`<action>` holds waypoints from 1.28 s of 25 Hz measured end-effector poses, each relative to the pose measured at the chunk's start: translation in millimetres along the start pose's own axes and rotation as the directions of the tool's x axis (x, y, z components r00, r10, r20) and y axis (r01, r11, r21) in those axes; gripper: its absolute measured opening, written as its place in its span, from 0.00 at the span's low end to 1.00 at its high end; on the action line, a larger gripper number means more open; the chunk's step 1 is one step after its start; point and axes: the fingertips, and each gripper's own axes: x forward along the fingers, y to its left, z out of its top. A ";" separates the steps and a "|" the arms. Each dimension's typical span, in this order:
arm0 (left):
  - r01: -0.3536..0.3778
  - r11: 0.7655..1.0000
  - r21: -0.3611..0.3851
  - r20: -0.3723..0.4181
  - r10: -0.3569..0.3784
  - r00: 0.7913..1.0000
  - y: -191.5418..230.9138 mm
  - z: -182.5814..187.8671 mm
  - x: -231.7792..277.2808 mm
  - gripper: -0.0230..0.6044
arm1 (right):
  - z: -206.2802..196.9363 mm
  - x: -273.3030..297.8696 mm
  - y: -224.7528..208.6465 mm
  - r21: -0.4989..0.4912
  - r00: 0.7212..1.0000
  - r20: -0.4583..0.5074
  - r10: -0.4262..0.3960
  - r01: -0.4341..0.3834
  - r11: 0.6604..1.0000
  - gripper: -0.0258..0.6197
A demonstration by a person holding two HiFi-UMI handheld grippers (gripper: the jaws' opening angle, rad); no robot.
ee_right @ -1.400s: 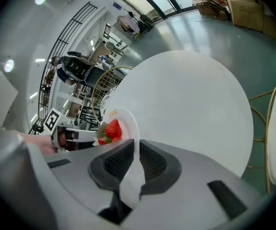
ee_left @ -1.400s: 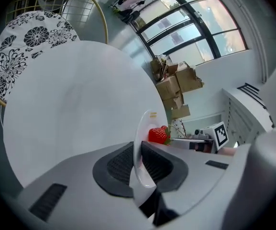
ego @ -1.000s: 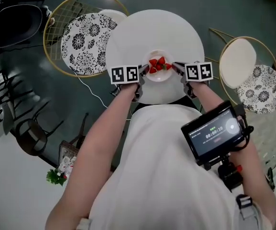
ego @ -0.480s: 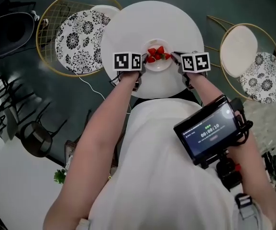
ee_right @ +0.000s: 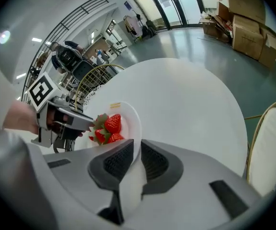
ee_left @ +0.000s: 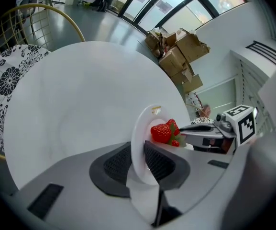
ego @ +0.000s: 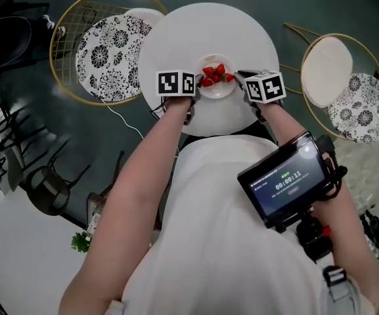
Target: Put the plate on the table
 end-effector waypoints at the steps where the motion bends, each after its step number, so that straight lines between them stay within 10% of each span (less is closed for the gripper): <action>1: -0.012 1.000 0.012 0.005 0.012 1.000 1.7 -0.6 -0.4 0.14 | 0.5 0.9 0.2 -0.013 1.000 -0.010 -0.006 0.006 1.000 0.08; 19: -0.174 0.985 0.016 0.216 0.166 0.962 16.1 -38.0 -62.5 0.15 | 1.7 -23.8 8.8 -0.160 0.998 -0.023 -0.060 0.056 0.986 0.09; 26: -0.075 0.992 -0.102 0.346 0.106 0.932 -6.9 -68.4 -67.2 0.15 | 0.6 -40.6 12.7 -0.177 1.000 0.015 0.003 0.000 0.984 0.09; 32: -0.095 0.995 -0.035 0.408 0.101 0.907 -50.6 -103.2 -69.0 0.15 | 0.8 -83.0 32.0 -0.204 0.983 0.113 0.146 -0.121 0.971 0.08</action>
